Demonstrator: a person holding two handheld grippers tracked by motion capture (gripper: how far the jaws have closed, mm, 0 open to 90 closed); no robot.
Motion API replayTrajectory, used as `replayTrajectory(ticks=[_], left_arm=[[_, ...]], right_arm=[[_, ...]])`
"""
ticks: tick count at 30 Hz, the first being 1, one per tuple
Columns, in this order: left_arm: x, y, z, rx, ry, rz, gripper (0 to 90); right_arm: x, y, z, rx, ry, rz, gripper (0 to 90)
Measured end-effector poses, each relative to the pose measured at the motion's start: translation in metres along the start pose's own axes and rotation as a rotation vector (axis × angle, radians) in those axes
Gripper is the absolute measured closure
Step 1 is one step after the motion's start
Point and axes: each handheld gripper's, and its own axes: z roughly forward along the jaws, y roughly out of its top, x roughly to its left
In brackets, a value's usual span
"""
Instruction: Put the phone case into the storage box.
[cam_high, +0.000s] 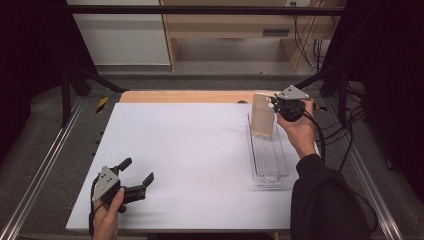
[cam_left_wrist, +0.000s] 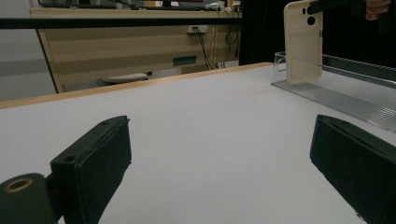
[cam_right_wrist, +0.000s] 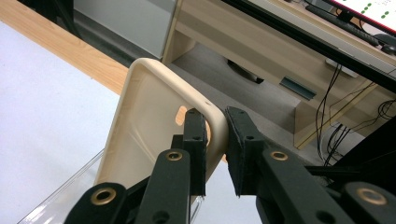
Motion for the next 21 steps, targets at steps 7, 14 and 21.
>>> replayTrajectory(ticks=[7,14,21], left_arm=[[0.0001,0.0000,-0.0009,-0.002,0.000,-0.003,5.0],[-0.0004,-0.0001,-0.0009,0.001,-0.001,-0.001,5.0],[-0.0001,-0.0002,-0.0010,0.000,0.000,-0.002,5.0]], right_arm=[[0.0006,-0.0004,0.0012,-0.004,-0.006,-0.011,78.6],[0.0014,-0.0006,0.0028,-0.010,-0.013,-0.014,78.6],[0.0014,-0.0013,0.0065,-0.016,-0.028,-0.023,78.6]])
